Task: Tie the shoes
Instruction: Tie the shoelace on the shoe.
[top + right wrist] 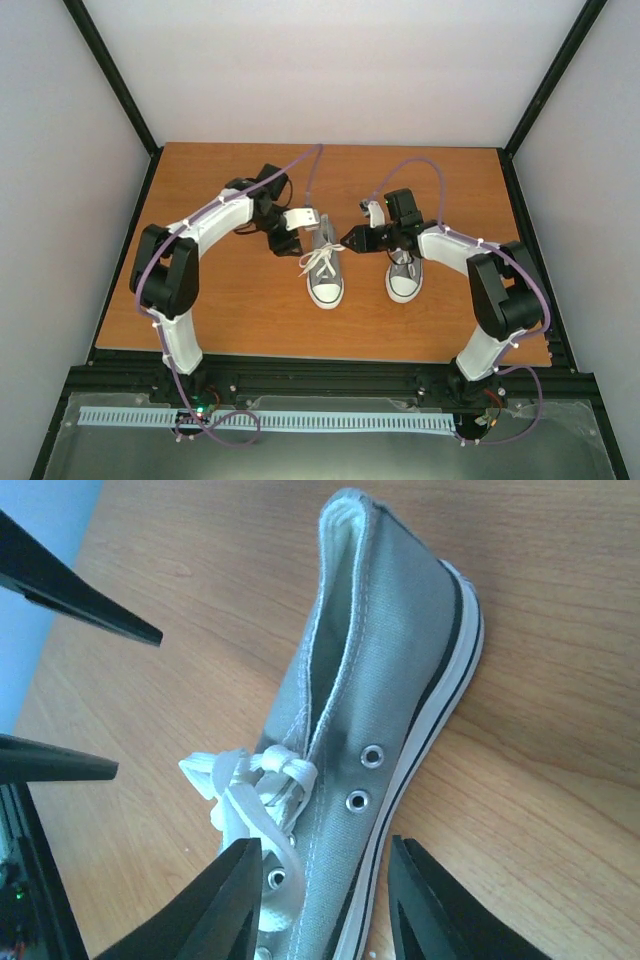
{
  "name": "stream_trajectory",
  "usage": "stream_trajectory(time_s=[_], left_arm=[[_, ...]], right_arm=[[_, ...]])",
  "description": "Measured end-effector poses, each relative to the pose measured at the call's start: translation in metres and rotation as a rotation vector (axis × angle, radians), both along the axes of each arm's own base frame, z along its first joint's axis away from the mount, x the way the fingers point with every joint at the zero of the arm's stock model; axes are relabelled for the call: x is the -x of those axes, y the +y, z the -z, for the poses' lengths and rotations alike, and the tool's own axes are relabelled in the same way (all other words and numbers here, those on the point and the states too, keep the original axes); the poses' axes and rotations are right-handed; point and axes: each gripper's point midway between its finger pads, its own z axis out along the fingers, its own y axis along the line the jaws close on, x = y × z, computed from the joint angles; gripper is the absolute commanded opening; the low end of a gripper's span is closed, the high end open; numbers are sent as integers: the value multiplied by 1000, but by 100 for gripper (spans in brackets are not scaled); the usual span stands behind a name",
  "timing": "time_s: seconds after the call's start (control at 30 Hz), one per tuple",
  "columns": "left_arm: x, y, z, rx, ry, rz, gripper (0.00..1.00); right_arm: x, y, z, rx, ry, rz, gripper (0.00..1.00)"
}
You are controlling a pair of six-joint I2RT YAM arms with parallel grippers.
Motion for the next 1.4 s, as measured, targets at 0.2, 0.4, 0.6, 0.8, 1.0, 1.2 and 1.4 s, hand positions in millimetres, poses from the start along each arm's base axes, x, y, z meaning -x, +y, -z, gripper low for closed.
stream_trajectory(time_s=[0.2, 0.4, 0.6, 0.8, 1.0, 1.2, 1.4], left_arm=[[11, 27, 34, -70, 52, 22, 66], [18, 18, 56, -52, 130, 39, 46], [20, 14, 55, -26, 151, 29, 9], [18, 14, 52, -26, 152, 11, 1], [2, 6, 32, -3, 111, -3, 1], [-7, 2, 12, 14, 82, -9, 2], [-13, -3, -8, 36, 77, -28, 7]], right_arm=[[-8, -10, -3, 82, -35, 28, 47], [-8, -10, -17, 153, -123, 35, 46], [16, 20, -50, 119, -301, -77, 47], [58, 31, -56, 140, -682, -260, 45], [74, 53, -18, 290, -939, -497, 39], [50, 67, 8, 440, -1073, -575, 40], [31, 71, 10, 515, -1151, -566, 43]])
